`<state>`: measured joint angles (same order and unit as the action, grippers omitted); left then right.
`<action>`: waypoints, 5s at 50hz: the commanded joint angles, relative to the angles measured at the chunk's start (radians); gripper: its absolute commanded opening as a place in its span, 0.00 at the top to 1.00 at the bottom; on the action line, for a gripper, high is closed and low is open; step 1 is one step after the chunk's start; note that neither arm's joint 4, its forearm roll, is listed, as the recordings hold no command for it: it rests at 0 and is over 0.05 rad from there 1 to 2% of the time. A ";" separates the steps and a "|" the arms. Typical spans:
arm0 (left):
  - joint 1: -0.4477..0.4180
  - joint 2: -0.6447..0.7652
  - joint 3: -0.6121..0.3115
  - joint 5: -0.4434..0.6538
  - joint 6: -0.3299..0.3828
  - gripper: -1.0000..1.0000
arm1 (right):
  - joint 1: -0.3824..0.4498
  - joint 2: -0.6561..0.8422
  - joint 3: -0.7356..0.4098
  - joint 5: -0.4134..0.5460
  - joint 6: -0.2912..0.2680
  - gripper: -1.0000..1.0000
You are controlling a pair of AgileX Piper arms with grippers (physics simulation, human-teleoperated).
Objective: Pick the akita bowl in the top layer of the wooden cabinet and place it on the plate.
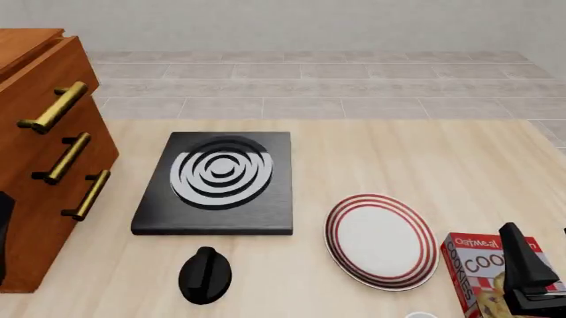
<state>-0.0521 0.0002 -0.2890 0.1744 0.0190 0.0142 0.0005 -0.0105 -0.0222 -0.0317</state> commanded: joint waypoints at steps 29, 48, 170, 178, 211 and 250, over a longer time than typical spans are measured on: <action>-0.051 0.001 -0.332 0.230 0.039 0.00 | 0.005 0.000 0.000 -0.006 0.001 0.00; -0.044 0.126 -0.436 0.283 0.057 0.00 | 0.003 0.000 -0.003 -0.004 0.001 0.00; 0.136 0.822 -1.053 0.830 0.283 0.00 | 0.003 0.000 -0.017 -0.024 0.000 0.00; 0.155 0.852 -1.083 0.858 0.304 0.00 | 0.004 0.000 -0.017 -0.023 0.000 0.00; 0.220 0.931 -1.057 0.902 0.322 0.00 | -0.006 0.000 -0.014 -0.023 0.013 0.00; 0.281 0.967 -0.897 0.795 0.376 0.00 | -0.009 0.000 -0.011 -0.021 0.016 0.00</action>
<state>0.2262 0.9638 -1.2170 0.9852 0.4043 0.0036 0.0001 -0.0223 -0.0442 -0.0124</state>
